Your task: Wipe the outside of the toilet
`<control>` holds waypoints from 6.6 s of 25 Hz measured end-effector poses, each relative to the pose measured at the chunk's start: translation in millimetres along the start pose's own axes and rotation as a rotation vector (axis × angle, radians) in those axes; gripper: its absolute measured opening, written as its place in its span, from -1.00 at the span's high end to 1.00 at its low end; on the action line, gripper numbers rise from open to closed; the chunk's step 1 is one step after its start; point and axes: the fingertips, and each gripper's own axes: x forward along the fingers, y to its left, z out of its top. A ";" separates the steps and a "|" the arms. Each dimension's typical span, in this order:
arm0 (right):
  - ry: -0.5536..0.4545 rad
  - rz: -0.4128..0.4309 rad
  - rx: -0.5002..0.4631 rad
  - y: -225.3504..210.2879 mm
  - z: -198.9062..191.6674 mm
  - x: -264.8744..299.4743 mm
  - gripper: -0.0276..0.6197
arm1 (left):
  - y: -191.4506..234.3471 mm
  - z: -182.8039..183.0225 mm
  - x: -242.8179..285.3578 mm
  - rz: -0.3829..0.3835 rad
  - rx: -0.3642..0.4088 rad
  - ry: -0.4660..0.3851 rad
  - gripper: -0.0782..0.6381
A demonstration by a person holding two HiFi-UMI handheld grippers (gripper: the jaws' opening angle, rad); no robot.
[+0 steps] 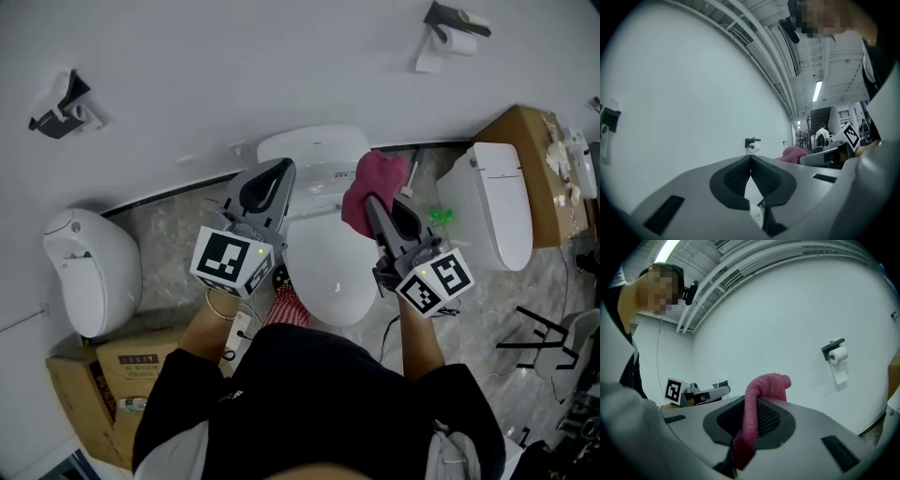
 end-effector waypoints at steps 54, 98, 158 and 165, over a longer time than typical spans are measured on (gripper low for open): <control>1.066 0.304 -0.475 -97.8 -372.6 363.9 0.75 | 204.8 -309.3 -12.5 0.363 -0.363 0.152 0.76; 0.918 0.053 -0.627 -236.1 -304.6 289.5 0.75 | 107.2 -332.9 57.5 0.144 -0.343 0.229 0.76; 0.952 -0.401 -0.349 -432.7 -321.4 153.9 0.75 | 60.1 -364.7 102.6 0.026 -0.346 0.320 0.76; 0.990 -0.433 -0.441 -434.2 -315.2 150.8 0.75 | 63.8 -364.0 95.6 0.042 -0.348 0.325 0.76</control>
